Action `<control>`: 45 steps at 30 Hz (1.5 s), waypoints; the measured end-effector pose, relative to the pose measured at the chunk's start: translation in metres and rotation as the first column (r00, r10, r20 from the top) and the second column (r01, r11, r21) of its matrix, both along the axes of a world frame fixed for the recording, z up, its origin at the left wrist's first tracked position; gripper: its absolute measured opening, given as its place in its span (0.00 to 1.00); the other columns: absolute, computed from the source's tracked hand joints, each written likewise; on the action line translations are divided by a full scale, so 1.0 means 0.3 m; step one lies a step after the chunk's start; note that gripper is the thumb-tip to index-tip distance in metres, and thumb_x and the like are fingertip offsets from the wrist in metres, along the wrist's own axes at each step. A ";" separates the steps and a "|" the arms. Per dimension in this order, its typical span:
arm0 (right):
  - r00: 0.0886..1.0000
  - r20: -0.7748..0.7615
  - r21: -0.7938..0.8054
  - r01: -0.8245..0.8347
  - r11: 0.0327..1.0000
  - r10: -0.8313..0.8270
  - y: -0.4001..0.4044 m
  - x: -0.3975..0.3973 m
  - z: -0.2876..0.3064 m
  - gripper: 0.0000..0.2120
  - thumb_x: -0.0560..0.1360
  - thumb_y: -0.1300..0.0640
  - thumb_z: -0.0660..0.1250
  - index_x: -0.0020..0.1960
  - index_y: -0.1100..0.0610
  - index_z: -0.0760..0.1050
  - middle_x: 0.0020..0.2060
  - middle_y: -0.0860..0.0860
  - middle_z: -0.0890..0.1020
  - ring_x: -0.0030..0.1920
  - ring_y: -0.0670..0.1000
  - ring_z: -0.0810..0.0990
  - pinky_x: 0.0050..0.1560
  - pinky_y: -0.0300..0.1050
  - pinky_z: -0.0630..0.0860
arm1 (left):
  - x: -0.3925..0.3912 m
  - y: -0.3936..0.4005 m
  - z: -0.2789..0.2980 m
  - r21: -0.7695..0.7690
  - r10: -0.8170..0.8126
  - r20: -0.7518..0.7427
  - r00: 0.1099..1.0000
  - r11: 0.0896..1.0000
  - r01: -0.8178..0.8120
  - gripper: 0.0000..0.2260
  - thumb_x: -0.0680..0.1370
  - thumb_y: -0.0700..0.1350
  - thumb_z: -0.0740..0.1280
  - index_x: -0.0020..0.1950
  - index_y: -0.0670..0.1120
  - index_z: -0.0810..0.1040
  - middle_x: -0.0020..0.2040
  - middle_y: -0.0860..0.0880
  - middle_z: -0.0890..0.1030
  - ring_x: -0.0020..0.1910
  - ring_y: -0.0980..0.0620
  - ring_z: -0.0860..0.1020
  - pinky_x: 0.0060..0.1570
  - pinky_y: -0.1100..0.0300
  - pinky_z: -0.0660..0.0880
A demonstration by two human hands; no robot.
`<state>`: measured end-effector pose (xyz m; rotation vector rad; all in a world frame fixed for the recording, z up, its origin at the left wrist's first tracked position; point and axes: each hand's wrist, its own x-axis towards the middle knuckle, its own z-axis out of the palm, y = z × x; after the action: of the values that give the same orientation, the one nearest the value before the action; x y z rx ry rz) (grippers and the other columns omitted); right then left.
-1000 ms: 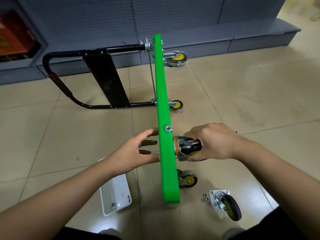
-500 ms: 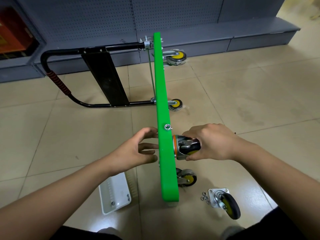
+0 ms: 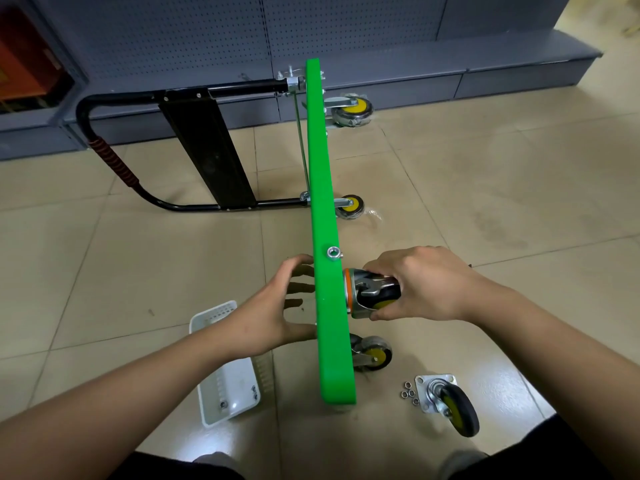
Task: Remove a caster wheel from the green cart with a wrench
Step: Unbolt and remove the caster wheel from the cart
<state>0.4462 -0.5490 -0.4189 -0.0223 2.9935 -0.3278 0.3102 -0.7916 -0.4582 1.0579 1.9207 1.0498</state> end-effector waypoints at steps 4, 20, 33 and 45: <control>1.000 -0.002 0.002 -0.001 1.000 0.001 0.001 0.001 -0.002 0.24 0.66 0.28 0.63 0.54 0.42 0.74 0.45 0.42 0.79 0.45 0.47 0.79 0.38 0.44 0.74 | -0.014 -0.009 -0.006 -0.036 -0.040 -0.053 0.998 0.999 0.038 0.47 0.66 0.57 0.81 0.74 0.70 0.52 0.73 0.63 0.67 0.72 0.62 0.68 0.71 0.52 0.71; 1.000 -0.018 -0.009 -0.001 1.000 0.001 0.002 0.006 -0.012 0.24 0.66 0.29 0.64 0.55 0.42 0.73 0.45 0.42 0.79 0.45 0.47 0.79 0.39 0.45 0.75 | 0.030 0.006 -0.026 0.038 0.116 -0.212 0.970 0.993 -0.110 0.37 0.66 0.64 0.74 0.68 0.71 0.57 0.67 0.65 0.72 0.68 0.67 0.71 0.65 0.57 0.75; 0.999 -0.033 0.035 -0.020 0.999 0.021 -0.002 -0.004 -0.013 0.26 0.64 0.27 0.58 0.52 0.44 0.72 0.43 0.43 0.79 0.43 0.48 0.78 0.36 0.45 0.69 | 0.028 -0.001 -0.038 -0.008 0.138 -0.252 0.958 0.989 -0.144 0.33 0.66 0.65 0.73 0.65 0.66 0.61 0.64 0.73 0.69 0.66 0.69 0.71 0.65 0.61 0.74; 0.998 -0.050 0.041 -0.026 0.999 0.028 -0.010 -0.003 -0.013 0.27 0.64 0.26 0.56 0.54 0.43 0.74 0.44 0.42 0.79 0.45 0.47 0.79 0.37 0.44 0.71 | -0.048 0.041 0.060 -0.217 -0.082 -0.442 0.893 0.976 -0.018 0.39 0.66 0.63 0.78 0.70 0.55 0.63 0.67 0.58 0.67 0.65 0.62 0.66 0.66 0.60 0.70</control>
<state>0.4453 -0.5519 -0.4228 -0.0685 3.0456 -0.2673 0.2957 -0.7795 -0.4403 1.2809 2.3097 0.5860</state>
